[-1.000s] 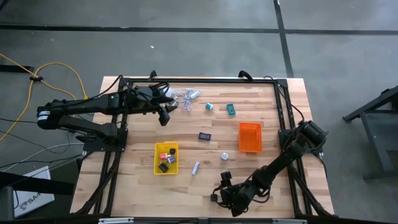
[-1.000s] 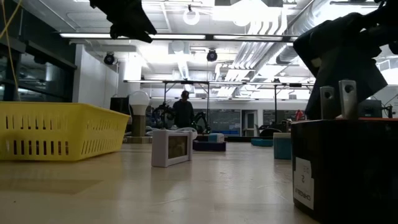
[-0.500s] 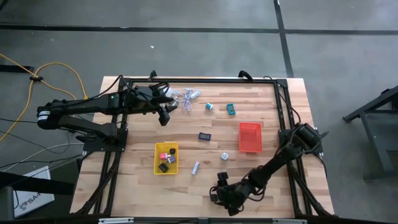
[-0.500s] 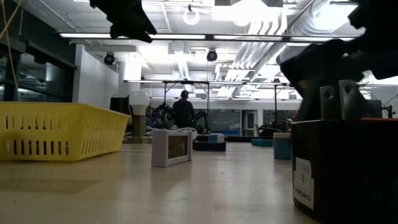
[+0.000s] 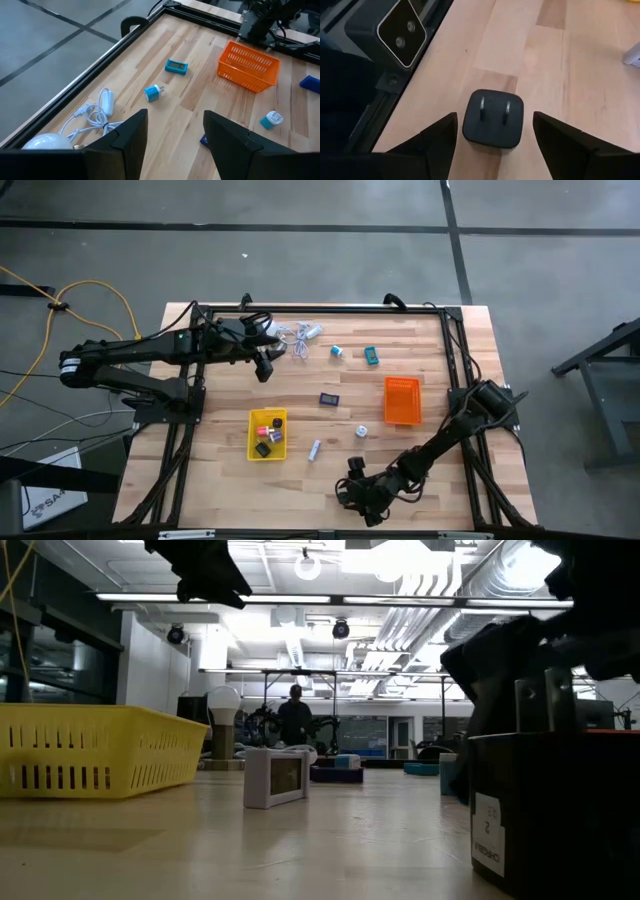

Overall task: Pick & Place Office items
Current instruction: Put the black charger adapter into the yellow bin

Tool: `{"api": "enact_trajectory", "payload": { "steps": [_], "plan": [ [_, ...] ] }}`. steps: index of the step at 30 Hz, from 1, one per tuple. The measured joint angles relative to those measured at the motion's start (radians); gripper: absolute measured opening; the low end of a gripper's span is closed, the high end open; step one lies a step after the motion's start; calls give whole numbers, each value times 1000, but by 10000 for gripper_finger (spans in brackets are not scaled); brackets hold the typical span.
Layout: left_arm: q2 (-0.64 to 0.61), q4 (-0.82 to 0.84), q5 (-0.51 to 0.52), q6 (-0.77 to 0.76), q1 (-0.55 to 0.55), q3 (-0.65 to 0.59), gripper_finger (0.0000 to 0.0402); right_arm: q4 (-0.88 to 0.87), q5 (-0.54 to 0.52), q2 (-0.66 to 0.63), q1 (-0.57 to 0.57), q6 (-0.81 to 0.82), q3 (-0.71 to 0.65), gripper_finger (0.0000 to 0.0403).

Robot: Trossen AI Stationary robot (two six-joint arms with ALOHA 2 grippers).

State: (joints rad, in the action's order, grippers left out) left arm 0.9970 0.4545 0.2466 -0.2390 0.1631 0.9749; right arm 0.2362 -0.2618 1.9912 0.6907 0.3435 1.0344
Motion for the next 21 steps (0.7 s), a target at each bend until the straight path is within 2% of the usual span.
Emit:
{"api": "enact_trajectory", "payload": {
  "steps": [6, 17, 21],
  "plan": [
    [0, 0, 0, 0, 0, 0, 184, 15, 5, 8, -5, 2, 0, 226],
    [0, 0, 0, 0, 0, 0, 184, 14, 5, 8, -5, -2, 0, 146],
    [0, 0, 0, 0, 0, 0, 184, 14, 4, 8, -5, -3, 0, 141]
  ]
}}
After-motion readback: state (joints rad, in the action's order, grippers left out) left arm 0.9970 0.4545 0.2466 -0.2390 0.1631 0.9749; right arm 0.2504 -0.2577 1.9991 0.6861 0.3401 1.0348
